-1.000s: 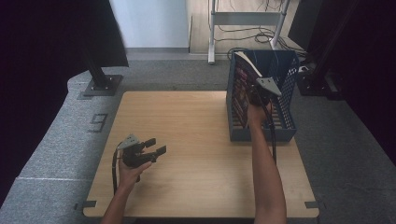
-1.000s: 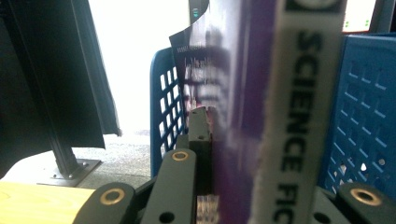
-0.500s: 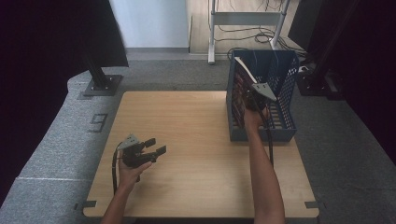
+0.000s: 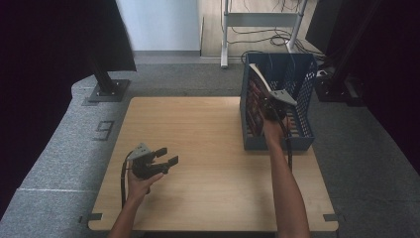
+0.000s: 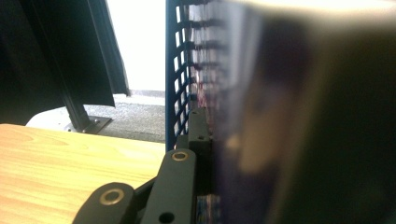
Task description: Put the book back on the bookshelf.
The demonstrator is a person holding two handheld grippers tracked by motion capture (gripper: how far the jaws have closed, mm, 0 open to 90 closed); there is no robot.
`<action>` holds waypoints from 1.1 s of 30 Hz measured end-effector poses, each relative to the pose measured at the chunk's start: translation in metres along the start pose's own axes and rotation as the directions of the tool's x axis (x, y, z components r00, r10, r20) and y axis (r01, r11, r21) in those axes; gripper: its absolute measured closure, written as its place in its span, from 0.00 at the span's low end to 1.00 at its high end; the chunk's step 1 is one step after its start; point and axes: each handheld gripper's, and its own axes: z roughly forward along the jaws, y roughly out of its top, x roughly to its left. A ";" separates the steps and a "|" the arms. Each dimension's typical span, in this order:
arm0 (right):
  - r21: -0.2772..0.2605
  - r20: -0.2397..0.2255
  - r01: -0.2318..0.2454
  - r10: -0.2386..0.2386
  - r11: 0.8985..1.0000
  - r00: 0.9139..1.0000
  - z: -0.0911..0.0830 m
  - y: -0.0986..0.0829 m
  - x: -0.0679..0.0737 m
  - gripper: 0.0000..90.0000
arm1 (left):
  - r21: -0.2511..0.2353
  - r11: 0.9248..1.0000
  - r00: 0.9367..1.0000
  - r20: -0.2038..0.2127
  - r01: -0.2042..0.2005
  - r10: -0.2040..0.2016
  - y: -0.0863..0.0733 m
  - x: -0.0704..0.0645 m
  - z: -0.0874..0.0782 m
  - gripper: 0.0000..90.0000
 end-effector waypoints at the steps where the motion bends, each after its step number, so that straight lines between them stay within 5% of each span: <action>1: -0.005 0.002 -0.001 0.001 1.000 1.000 0.000 0.000 0.000 0.91 | -0.001 1.000 1.000 -0.003 0.000 0.000 0.000 0.000 -0.001 0.34; 21: -0.104 0.115 -0.046 0.057 0.994 0.992 0.027 0.007 0.002 0.91 | -0.010 1.000 1.000 -0.028 -0.003 0.003 0.001 0.007 -0.005 0.34; 33: -0.084 0.070 0.045 -0.039 0.995 0.997 0.036 -0.003 0.025 0.91 | -0.005 1.000 1.000 -0.025 -0.004 0.004 0.001 0.006 -0.005 0.34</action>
